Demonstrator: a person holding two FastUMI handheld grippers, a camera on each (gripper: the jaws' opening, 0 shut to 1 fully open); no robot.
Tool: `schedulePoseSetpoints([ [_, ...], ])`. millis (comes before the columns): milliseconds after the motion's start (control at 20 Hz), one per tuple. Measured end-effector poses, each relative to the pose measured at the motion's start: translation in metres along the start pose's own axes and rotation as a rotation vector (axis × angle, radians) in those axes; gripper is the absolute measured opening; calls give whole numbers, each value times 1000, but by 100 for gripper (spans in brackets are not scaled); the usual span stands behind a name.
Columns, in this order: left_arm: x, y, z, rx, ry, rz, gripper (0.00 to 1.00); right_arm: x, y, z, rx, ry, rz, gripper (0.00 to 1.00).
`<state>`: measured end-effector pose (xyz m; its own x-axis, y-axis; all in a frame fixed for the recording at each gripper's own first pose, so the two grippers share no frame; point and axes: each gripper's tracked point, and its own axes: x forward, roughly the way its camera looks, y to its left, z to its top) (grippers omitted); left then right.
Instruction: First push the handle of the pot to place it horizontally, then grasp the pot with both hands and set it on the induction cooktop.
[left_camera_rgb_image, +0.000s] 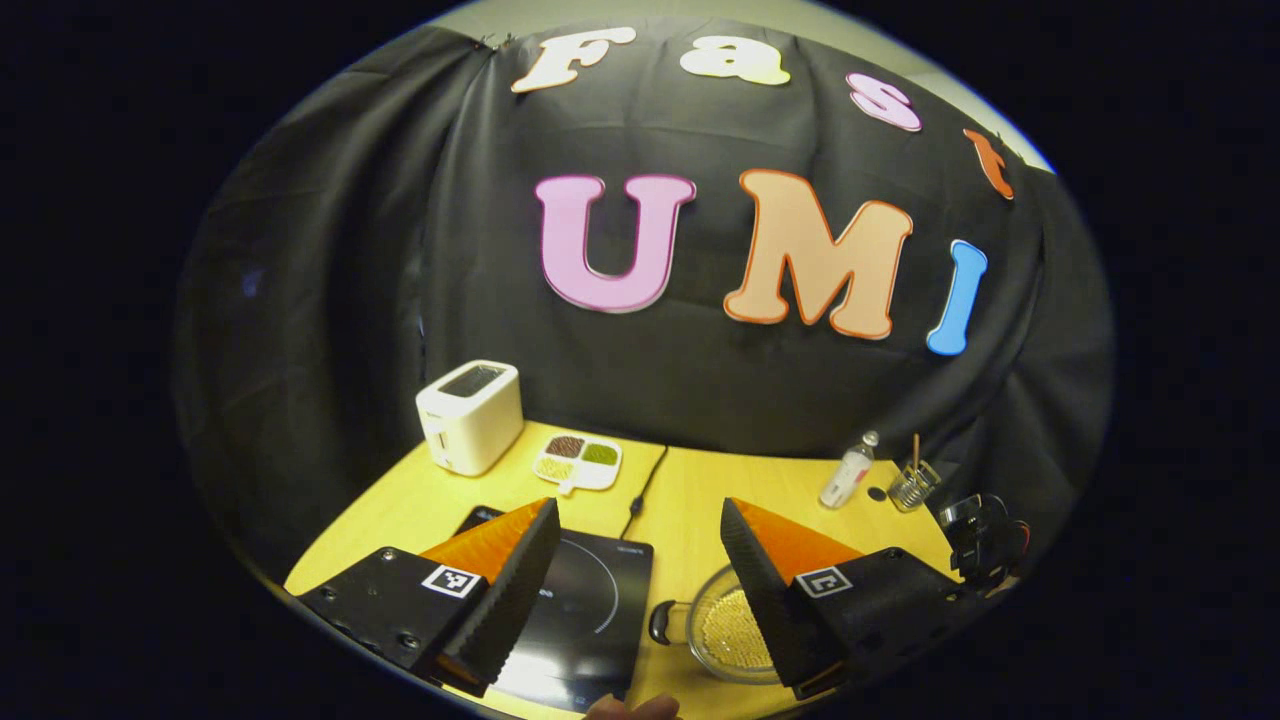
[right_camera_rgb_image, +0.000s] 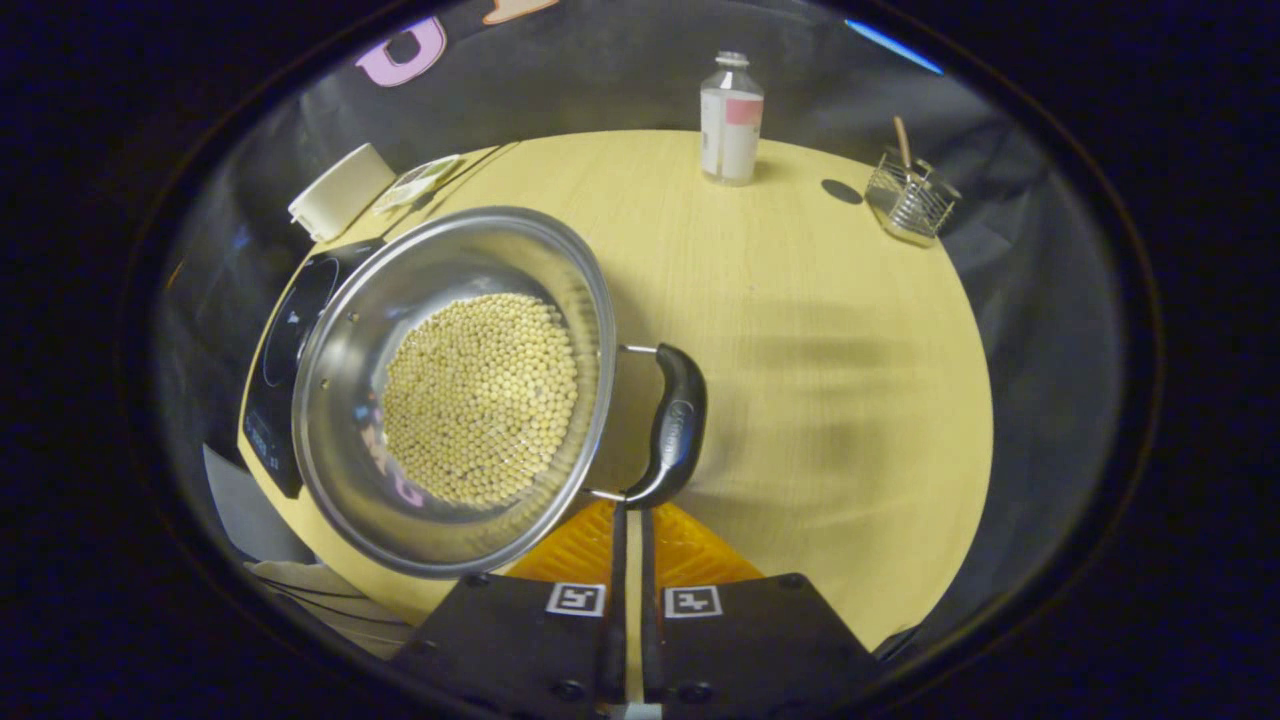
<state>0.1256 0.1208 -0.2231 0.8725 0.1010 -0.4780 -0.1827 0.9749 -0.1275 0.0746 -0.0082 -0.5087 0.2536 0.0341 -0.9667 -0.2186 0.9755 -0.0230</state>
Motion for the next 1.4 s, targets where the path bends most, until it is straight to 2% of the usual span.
schedulePoseSetpoints([
  [50, 5, -1, -14, -11, 40, -11, 99, -2, -1, 1, 11, -6, -4, 11],
  [100, 9, -2, -25, -24, 78, -16, 99, -5, -2, 4, 26, -23, -6, 22],
  [150, 14, -4, -38, -35, 120, -23, 99, -10, -3, 5, 40, -35, -7, 24],
  [200, 17, -5, -50, -45, 151, -28, 99, -15, -6, 9, 55, -55, -13, 20],
  [250, 20, -7, -63, -54, 193, -38, 99, -19, -8, 14, 81, -76, -9, 23],
  [300, 22, -8, -76, -62, 232, -47, 99, -22, -9, 21, 116, -96, -3, 38],
  [350, 24, -12, -88, -68, 272, -59, 100, -25, -11, 28, 156, -113, -4, 44],
  [550, 41, -13, -126, -37, 363, -70, 100, -22, -11, 45, 292, -130, 34, 55],
  [700, 50, -18, -151, -28, 447, -98, 100, -14, -5, 52, 323, -122, 58, 82],
  [800, 60, -18, -161, -16, 475, -107, 100, -7, -7, 51, 309, -112, 34, 82],
  [850, 64, -18, -167, -4, 486, -111, 100, -2, -9, 48, 295, -104, 19, 91],
  [900, 68, -17, -173, 9, 505, -113, 100, 1, -8, 46, 284, -90, 16, 82],
  [1000, 73, -18, -186, 29, 547, -121, 100, 8, -5, 47, 272, -83, 13, 82],
  [1100, 76, -23, -196, 27, 580, -138, 96, 13, -3, 46, 271, -74, 14, 79],
  [1250, 79, -28, -211, 37, 614, -154, 90, 17, 1, 47, 271, -67, 32, 79],
  [1300, 81, -30, -215, 46, 624, -155, 89, 18, 1, 48, 264, -65, 27, 72],
  [1350, 81, -31, -220, 54, 635, -150, 94, 23, 2, 47, 253, -63, 21, 70],
  [1400, 83, -31, -223, 68, 643, -147, 88, 25, 1, 46, 244, -59, 16, 70],
])
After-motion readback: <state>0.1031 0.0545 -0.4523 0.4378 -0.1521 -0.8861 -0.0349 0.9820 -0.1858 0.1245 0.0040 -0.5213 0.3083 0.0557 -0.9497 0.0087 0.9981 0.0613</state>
